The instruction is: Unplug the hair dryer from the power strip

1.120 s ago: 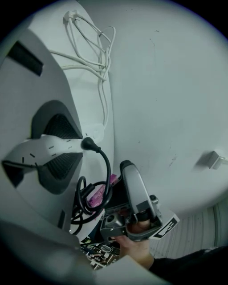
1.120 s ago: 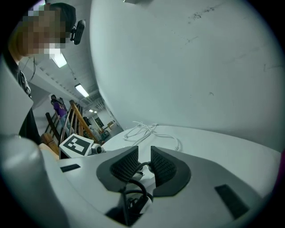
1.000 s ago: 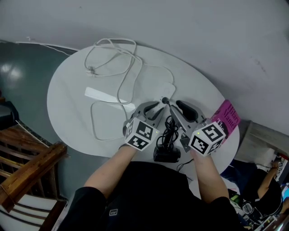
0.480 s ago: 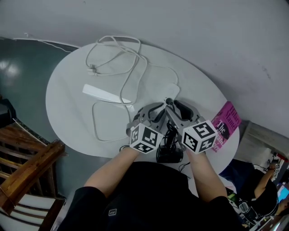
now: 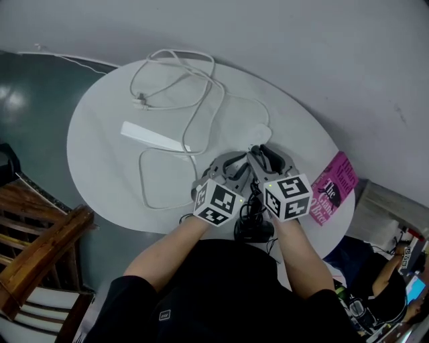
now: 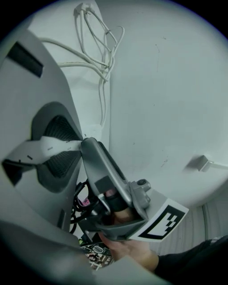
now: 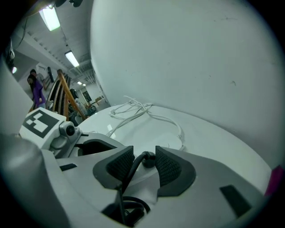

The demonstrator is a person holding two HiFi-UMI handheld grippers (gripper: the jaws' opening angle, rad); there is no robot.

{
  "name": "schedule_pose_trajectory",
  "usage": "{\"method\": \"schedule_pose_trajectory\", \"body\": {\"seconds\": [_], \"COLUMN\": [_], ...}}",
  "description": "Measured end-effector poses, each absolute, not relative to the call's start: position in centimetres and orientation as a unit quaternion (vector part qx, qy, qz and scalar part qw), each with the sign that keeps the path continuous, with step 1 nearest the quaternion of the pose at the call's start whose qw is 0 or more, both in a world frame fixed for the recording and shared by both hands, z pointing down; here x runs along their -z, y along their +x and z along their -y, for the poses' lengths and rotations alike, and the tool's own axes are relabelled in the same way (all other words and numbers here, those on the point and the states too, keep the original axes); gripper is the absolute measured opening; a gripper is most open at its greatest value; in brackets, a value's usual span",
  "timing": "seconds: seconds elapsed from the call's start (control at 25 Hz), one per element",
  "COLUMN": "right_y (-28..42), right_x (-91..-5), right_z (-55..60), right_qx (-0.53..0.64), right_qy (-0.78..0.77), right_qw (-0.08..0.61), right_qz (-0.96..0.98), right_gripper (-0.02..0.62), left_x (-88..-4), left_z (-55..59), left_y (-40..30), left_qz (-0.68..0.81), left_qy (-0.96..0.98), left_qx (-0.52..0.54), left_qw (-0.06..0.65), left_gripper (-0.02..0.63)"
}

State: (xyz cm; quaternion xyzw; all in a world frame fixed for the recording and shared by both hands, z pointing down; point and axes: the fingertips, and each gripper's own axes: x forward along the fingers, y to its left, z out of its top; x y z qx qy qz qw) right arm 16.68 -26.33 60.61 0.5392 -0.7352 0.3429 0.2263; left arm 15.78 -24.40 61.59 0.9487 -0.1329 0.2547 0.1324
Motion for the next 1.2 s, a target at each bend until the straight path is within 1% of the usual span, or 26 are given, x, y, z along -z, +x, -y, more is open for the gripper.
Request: {"method": "schedule_pose_trajectory", "body": {"seconds": [0.2,0.24,0.28,0.56,1.2], "right_y": [17.2,17.3,17.3,17.4,17.7], "right_x": [-60.9,-60.9,-60.9,-60.4,-59.8], "right_z": [26.5,26.5,26.4,26.4,26.5], "right_qx": [-0.31,-0.302,-0.297,-0.279,-0.315], "right_qy": [0.553,0.555,0.555,0.558,0.561], "right_qw": [0.24,0.245,0.248,0.255,0.223], "right_qz": [0.735,0.736,0.737,0.738,0.732], "right_gripper": [0.137,0.112,0.104,0.083,0.061], "left_x": [-61.6,-61.6,-61.5,-61.6,-61.7], "left_z": [24.5,24.5,24.5,24.5,24.3], "left_y": [15.8,15.8,15.8,15.9,15.9], "left_qz": [0.126,0.126,0.127,0.125,0.123], "left_qy": [0.95,0.95,0.95,0.95,0.951], "left_qx": [-0.258,-0.256,-0.254,-0.261,-0.253], "left_qw": [0.126,0.128,0.13,0.12,0.124], "left_gripper": [0.072,0.072,0.071,0.071,0.068]}}
